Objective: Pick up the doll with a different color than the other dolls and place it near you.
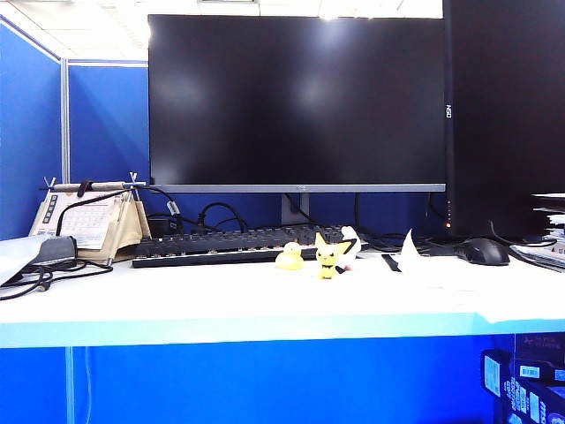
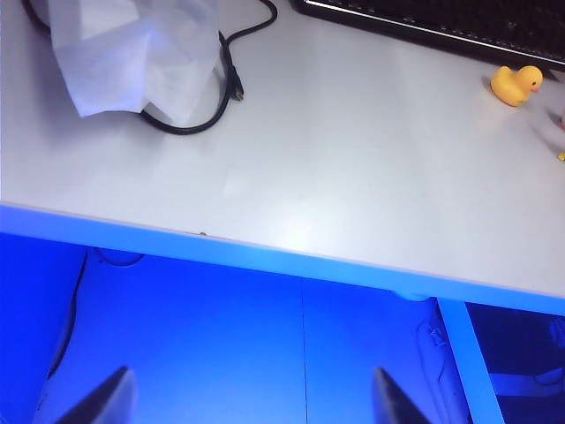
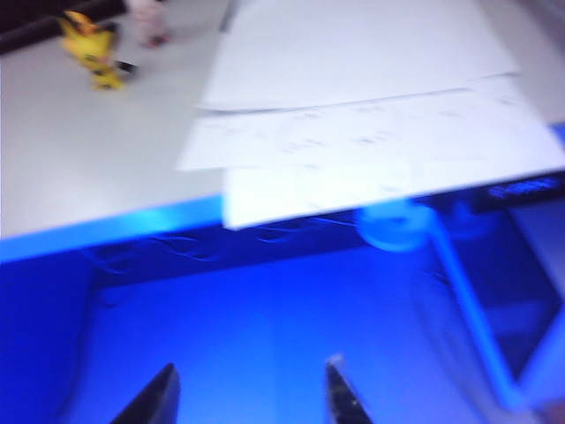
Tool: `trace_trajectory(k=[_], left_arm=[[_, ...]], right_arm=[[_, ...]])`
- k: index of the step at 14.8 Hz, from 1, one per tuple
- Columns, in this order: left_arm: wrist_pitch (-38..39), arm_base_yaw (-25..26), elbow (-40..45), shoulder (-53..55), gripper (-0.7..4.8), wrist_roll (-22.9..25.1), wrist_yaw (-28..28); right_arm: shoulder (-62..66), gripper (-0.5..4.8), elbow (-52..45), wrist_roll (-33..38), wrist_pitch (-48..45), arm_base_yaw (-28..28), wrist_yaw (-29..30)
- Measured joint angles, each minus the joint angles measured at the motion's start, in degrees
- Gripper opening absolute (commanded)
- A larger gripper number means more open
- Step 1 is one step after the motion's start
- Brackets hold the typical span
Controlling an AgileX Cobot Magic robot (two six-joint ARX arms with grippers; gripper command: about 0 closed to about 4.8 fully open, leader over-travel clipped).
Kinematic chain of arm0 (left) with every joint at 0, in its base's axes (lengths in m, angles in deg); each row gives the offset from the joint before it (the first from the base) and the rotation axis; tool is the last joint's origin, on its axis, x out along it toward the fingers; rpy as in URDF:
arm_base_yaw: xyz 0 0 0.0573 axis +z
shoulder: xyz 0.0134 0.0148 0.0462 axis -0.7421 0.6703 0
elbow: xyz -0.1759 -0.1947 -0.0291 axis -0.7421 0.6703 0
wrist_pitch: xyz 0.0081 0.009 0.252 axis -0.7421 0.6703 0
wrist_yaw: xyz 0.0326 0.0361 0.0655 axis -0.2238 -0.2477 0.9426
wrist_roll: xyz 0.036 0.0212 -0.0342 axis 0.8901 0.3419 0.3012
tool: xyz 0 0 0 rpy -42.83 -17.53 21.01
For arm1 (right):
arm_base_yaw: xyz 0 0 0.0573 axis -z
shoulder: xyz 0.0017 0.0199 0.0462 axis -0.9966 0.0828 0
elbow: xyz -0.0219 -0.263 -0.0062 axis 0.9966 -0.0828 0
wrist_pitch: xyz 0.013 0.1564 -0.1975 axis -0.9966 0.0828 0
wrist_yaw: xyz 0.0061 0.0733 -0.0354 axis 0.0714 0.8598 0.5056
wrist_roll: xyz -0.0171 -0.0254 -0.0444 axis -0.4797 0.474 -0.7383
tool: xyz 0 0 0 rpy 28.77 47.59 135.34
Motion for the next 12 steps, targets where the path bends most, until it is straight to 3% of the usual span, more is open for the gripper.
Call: trace_trajectory(k=[3, 4, 8, 10, 12], left_arm=[[0.0, 0.0, 0.0, 0.0, 3.50, 0.0, 0.0], [0.0, 0.0, 0.0, 0.0, 3.50, 0.0, 0.0], [0.0, 0.0, 0.0, 0.0, 3.50, 0.0, 0.0], [0.0, 0.0, 0.0, 0.0, 3.50, 0.0, 0.0], [0.0, 0.0, 0.0, 0.0, 3.50, 0.0, 0.0]], right_arm=[[1.4, 3.54, 0.2, -3.5, -18.6, 0.0, 5.3], [4.2, 3.71, 1.0, -5.8, -22.8, 0.0, 5.3], [29.9, 3.83, 12.3, -13.6, -40.0, 0.2, 5.8], [46.3, 3.92, 23.5, -16.4, -42.8, 2.8, 8.3], [58.7, 3.91, 32.2, -15.8, -41.9, 8.6, 14.8]])
